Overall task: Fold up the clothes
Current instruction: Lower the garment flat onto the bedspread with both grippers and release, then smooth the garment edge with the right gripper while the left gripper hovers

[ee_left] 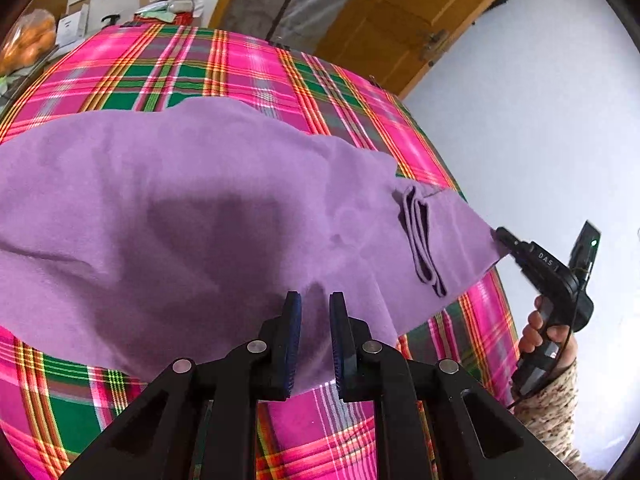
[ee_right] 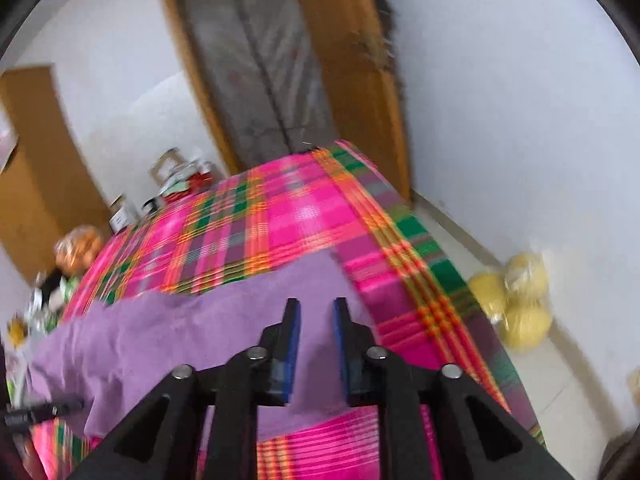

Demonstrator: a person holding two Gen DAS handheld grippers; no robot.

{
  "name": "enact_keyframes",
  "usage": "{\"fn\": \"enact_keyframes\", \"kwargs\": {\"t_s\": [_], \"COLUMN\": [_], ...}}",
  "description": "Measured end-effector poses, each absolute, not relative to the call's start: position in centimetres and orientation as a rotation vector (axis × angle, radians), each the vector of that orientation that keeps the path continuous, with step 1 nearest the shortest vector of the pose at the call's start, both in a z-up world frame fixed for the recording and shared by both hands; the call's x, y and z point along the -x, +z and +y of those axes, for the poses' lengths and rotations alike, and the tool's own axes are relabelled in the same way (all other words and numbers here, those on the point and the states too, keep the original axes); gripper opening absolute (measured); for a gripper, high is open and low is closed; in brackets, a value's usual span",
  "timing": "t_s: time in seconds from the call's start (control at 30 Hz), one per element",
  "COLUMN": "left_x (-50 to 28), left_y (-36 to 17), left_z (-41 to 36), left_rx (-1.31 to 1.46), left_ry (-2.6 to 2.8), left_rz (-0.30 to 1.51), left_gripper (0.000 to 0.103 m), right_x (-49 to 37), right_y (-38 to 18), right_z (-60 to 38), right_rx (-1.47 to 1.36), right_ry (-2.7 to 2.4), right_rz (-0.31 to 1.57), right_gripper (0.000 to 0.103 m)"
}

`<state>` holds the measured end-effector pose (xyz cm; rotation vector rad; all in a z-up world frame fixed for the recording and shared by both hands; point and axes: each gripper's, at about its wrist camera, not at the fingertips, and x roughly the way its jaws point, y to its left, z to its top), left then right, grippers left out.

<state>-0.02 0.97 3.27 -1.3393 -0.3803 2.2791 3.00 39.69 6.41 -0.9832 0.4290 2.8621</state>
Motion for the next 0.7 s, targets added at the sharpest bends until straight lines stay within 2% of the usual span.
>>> {"fn": "enact_keyframes", "kwargs": {"t_s": [0.07, 0.17, 0.3, 0.53, 0.57, 0.63, 0.67, 0.7], "left_x": [-0.1, -0.3, -0.7, -0.9, -0.8, -0.6, -0.6, -0.5], "left_y": [3.2, 3.1, 2.9, 2.6, 2.6, 2.5, 2.5, 2.5], "left_z": [1.3, 1.8, 2.3, 2.3, 2.4, 2.7, 2.7, 2.8], "left_rx": [1.343, 1.348, 1.351, 1.365, 1.367, 1.369, 1.37, 1.372], "left_ry": [2.271, 2.263, 2.266, 2.264, 2.265, 2.266, 2.266, 2.266], "left_rz": [-0.369, -0.348, -0.308, -0.288, -0.287, -0.286, -0.284, -0.284], "left_gripper": [0.014, 0.016, 0.019, 0.02, 0.02, 0.02, 0.02, 0.02], "right_x": [-3.1, -3.0, -2.2, -1.8, -1.9, -2.1, -2.3, -2.2], "right_y": [6.7, 6.4, 4.9, 2.6, 2.4, 2.4, 2.5, 2.5], "right_z": [37.3, 34.1, 31.0, 27.7, 27.5, 27.7, 27.8, 28.0], "right_rx": [0.986, 1.051, 1.198, 1.365, 1.364, 1.348, 1.336, 1.331], "right_ry": [2.925, 3.032, 3.104, 3.031, 3.012, 3.006, 3.012, 3.011], "right_rz": [0.317, 0.229, 0.191, -0.017, -0.038, -0.033, -0.016, 0.002], "right_gripper": [0.038, 0.039, 0.045, 0.048, 0.047, 0.041, 0.031, 0.026]}}
